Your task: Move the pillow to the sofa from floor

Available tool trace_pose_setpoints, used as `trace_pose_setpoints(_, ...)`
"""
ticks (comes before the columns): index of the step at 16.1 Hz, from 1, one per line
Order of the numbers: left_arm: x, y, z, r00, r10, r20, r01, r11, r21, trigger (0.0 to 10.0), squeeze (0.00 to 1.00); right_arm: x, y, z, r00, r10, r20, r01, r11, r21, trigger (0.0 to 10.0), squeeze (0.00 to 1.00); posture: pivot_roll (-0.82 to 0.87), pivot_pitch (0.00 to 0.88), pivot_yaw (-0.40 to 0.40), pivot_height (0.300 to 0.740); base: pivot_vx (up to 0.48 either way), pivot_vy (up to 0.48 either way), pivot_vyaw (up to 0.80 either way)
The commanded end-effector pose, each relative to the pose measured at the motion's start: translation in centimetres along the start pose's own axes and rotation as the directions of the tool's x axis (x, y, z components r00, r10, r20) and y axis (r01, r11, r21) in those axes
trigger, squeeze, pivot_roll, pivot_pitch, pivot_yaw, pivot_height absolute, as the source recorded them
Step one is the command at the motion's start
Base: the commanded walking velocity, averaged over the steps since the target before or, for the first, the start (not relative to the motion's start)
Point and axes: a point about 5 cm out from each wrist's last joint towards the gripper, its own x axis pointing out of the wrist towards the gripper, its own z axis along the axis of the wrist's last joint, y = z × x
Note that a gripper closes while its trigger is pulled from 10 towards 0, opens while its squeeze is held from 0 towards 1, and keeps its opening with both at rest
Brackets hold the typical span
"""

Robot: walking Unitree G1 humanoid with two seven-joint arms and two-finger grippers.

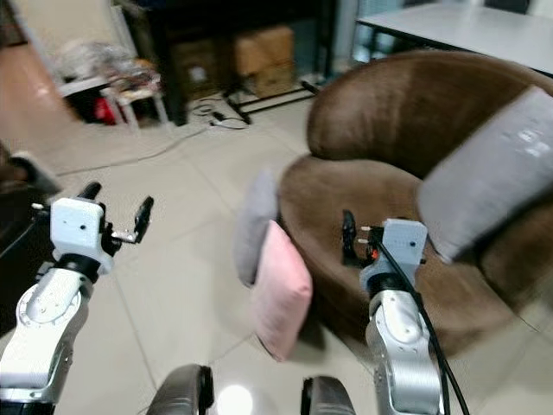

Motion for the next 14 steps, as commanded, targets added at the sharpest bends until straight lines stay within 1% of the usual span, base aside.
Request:
trace_pose_setpoints(1, 0.03, 0.41, 0.10, 1.000, 0.008, 0.002, -0.008, 1.000, 0.009, 10.0, 0.62, 0.17, 0.57, 0.43, 1.000, 0.012, 0.009, -0.012, 1.000, 0.005, 10.0, 0.00, -0.08, 0.000, 0.020, 0.646, 0.304, 0.000, 0.00)
trace_pose_setpoints(2, -0.01, 0.30, 0.11, 1.000, 0.004, 0.004, -0.004, 1.000, 0.008, 10.0, 0.62, 0.17, 0.80, 0.35, 0.999, 0.044, -0.001, -0.044, 0.999, -0.010, 10.0, 0.00, -0.08, 0.000, 0.018, 0.646, 0.300, 0.000, 0.00)
trace_pose_setpoints(4, -0.07, 0.26, 0.08, 1.000, 0.004, 0.003, -0.004, 1.000, 0.008, 10.0, 0.62, 0.13, 1.05, 0.48, 0.998, 0.067, 0.007, -0.067, 0.998, -0.007, 10.0, 0.00, -0.08, 0.000, 0.015, 0.646, 0.302, 0.000, 0.00)
trace_pose_setpoints(5, -0.12, 0.27, 0.07, 1.000, 0.006, 0.002, -0.006, 1.000, 0.008, 10.0, 0.62, 0.11, 1.29, 0.56, 0.997, 0.082, 0.014, -0.081, 0.995, -0.051, 10.0, 0.00, -0.08, 0.000, 0.013, 0.646, 0.300, 0.000, 0.00)
trace_pose_setpoints(6, -0.14, 0.26, 0.06, 1.000, 0.006, 0.002, -0.006, 1.000, 0.007, 10.0, 0.62, 0.11, 1.45, 0.51, 0.996, 0.090, 0.011, -0.089, 0.993, -0.071, 10.0, 0.00, -0.08, 0.000, 0.013, 0.646, 0.304, 0.000, 0.00)
trace_pose_setpoints(7, -0.15, 0.26, 0.06, 1.000, 0.006, 0.002, -0.006, 1.000, 0.008, 10.0, 0.62, 0.11, 1.46, 0.50, 0.996, 0.088, 0.010, -0.087, 0.994, -0.069, 10.0, 0.00, -0.08, 0.000, 0.012, 0.646, 0.304, 0.000, 0.00)
trace_pose_setpoints(9, -0.19, 0.27, 0.09, 1.000, 0.005, 0.004, -0.005, 1.000, 0.007, 10.0, 0.62, 0.19, 1.26, 0.53, 0.998, 0.063, 0.009, -0.062, 0.996, -0.065, 10.0, 0.00, -0.07, 0.000, 0.010, 0.646, 0.302, 0.000, 0.80)
trace_pose_setpoints(11, -0.24, 0.32, 0.09, 1.000, 0.005, 0.004, -0.005, 1.000, 0.008, 10.0, 0.62, 0.20, 1.05, 0.43, 0.999, 0.051, 0.000, -0.051, 0.998, -0.022, 10.0, 0.00, -0.07, 0.000, 0.006, 0.646, 0.306, 0.000, 0.00)
trace_pose_setpoints(14, -0.30, 0.39, 0.07, 1.000, 0.006, 0.003, -0.006, 1.000, 0.012, 10.0, 0.62, 0.18, 1.04, 0.43, 0.999, 0.047, -0.001, -0.047, 0.999, 0.006, 10.0, 0.00, -0.07, 0.000, 0.006, 0.646, 0.304, 0.000, 0.00)
